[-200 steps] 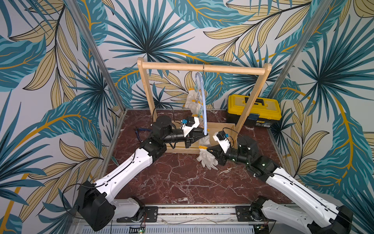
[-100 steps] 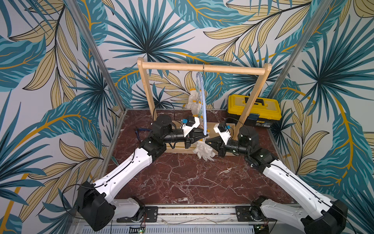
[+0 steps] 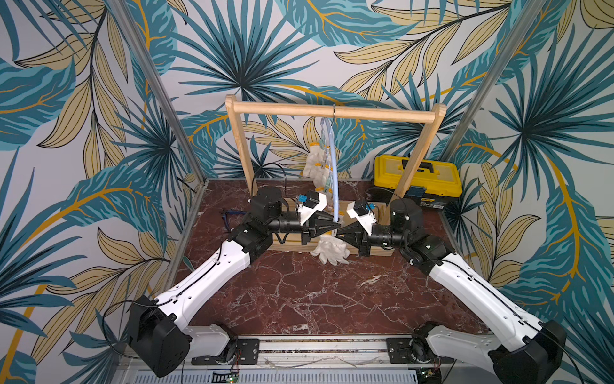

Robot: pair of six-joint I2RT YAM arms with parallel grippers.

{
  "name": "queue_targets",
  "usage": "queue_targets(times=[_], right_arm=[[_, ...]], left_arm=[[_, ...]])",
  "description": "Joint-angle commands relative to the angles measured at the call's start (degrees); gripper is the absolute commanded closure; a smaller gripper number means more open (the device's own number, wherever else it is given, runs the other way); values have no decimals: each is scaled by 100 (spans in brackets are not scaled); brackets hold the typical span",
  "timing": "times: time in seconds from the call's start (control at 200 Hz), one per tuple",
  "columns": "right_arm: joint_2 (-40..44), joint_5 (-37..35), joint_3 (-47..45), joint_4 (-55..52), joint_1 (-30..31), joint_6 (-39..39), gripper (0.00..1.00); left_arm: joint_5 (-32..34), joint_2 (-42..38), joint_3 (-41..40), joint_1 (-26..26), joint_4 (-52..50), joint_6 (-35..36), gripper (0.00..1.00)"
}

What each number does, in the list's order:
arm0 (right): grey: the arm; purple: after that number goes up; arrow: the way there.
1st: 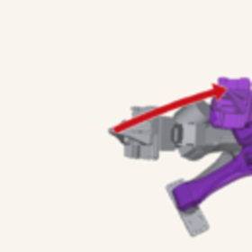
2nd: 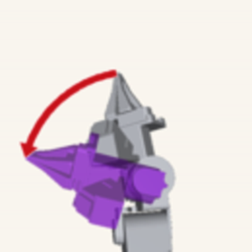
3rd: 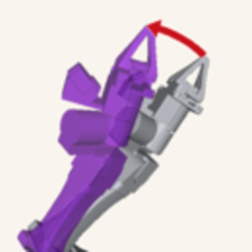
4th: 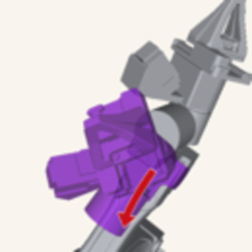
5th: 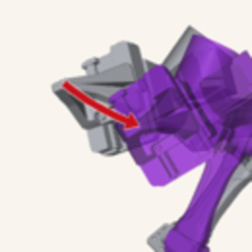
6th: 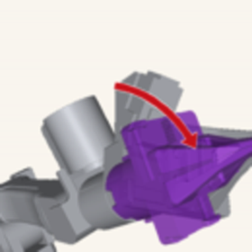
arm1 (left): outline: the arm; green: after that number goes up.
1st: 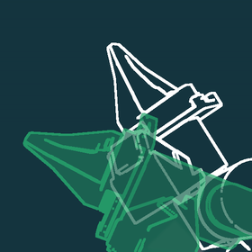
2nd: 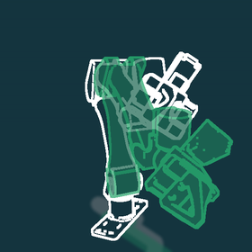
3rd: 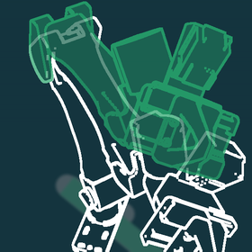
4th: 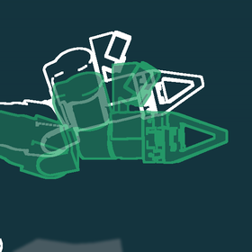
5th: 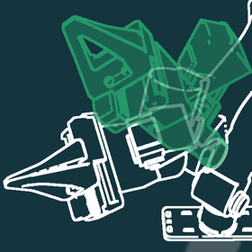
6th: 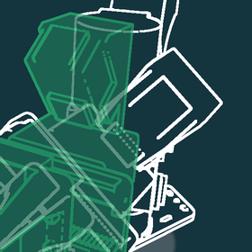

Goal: Clip the gloves onto a hanger to dry
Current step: Clamp the glove onto the hanger.

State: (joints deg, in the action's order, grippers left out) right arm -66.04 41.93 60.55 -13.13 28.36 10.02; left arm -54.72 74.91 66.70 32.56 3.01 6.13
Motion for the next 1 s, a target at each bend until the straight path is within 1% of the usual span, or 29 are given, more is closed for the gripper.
queue_targets(times=[0.0,0.28,0.506,0.731,0.991], right_arm=[[-16,221,94,-345,-39,257,100],[108,345,122,-402,-64,334,100],[-10,556,346,-525,-68,403,100],[-67,657,529,-705,-64,518,100],[-78,708,502,-564,-60,457,100]], left_arm=[[-294,-12,321,-89,-82,-83,100],[-683,-20,318,-228,-87,-222,100],[-938,93,420,-250,-85,-322,100],[-1012,150,429,-267,-86,-371,100],[-1089,146,409,-267,-82,-371,100]])
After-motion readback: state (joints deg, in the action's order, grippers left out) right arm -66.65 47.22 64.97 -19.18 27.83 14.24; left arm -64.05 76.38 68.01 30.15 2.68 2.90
